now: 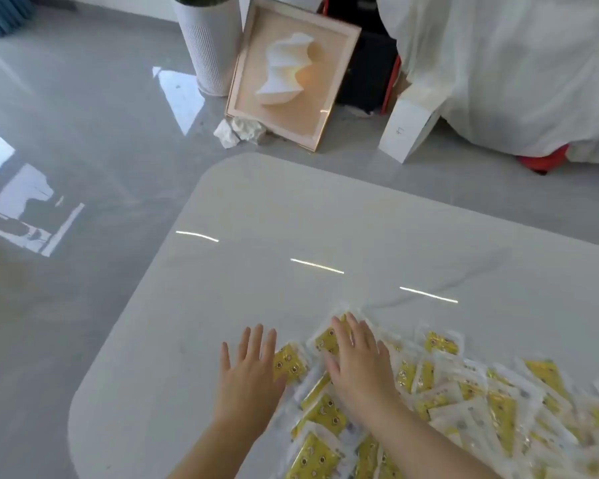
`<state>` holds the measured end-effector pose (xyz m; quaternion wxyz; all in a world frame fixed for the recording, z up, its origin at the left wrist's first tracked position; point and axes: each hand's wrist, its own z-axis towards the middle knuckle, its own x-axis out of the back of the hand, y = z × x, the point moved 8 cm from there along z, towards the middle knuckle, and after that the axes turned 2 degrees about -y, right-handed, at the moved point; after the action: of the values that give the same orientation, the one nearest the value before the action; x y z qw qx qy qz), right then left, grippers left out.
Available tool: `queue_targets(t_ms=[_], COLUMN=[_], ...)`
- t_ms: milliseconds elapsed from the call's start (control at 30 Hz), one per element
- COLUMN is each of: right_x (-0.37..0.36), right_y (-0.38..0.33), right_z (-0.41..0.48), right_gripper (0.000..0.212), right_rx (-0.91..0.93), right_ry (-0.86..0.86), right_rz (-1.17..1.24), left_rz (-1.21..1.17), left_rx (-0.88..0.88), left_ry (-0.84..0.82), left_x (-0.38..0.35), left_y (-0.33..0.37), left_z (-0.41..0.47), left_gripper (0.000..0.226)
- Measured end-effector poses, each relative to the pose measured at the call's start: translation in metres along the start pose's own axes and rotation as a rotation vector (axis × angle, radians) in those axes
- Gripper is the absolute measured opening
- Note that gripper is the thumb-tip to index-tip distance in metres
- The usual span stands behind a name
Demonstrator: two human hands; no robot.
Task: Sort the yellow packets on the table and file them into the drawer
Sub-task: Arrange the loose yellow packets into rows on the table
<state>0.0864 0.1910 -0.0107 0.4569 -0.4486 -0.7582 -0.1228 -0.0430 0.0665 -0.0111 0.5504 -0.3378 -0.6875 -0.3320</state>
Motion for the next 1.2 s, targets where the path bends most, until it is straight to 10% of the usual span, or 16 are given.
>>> queue_targets(t_ms=[267,600,1033,1200], right_x=[-0.003,0.004,0.043,0.042], right_y=[0.036,0.050,0.071,0.105], right_z=[0.014,0.027,0.013,0.007], right_gripper=[0.079,0.054,0.007,0.048], right_rx=[-0.104,-0.128,-0.020,-0.152], right_ry=[0.118,-0.049,-0.002,0.057], right_rz=[0.055,0.290,0.584,0.834], left_rz=[-0.125,-0.584,-0.993,-0.846], left_rx=[0.121,0.508,0.392,0.302], left_ry=[-0.196,-0.375,-0.326,-0.418], left_x=[-0.035,-0.044,-0.019,-0.037], left_y=[0.004,-0.020,0.011,0.037], left_z=[-0.013,-0.020,-0.031,-0.021], left_gripper=[0.076,0.022,0.004,0.007])
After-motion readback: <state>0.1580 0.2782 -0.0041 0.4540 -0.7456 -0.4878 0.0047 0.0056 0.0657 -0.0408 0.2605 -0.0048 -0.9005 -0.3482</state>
